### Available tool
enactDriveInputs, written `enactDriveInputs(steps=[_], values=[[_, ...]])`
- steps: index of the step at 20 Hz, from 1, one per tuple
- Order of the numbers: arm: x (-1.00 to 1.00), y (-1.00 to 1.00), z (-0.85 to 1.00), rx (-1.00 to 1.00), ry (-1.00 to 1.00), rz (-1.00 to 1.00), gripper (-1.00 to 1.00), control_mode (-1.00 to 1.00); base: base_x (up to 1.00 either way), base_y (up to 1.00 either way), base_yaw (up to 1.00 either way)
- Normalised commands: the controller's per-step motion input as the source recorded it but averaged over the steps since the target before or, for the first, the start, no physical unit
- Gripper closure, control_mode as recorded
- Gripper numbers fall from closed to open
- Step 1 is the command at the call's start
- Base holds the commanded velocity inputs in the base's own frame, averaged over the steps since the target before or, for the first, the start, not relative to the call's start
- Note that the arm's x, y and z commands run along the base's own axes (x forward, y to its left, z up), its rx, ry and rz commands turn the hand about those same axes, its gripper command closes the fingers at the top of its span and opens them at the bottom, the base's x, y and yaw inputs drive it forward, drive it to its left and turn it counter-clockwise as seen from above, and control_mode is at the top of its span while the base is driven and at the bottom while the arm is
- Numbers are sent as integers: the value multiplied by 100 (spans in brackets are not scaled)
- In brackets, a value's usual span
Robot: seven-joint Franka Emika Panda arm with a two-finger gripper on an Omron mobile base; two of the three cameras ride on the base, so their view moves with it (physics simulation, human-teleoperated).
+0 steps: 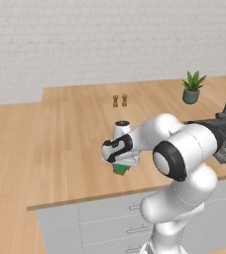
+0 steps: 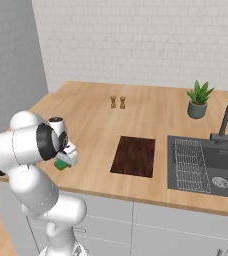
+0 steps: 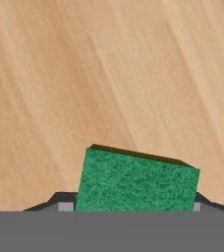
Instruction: Pick up the sponge from the counter and clean the cutting board by briefly scrubbing or pressing down on the cutting board. Once finished, release the sponge.
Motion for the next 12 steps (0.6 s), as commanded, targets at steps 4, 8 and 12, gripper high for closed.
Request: enactDriveInputs(steps=[4, 8, 12], values=[[30, -94, 64, 5, 6, 41, 100, -100, 0, 0, 0], [10, -91, 74, -20, 1, 51, 100, -100, 0, 0, 0], [19, -73, 32, -24, 1, 63, 100, -100, 0, 0, 0]])
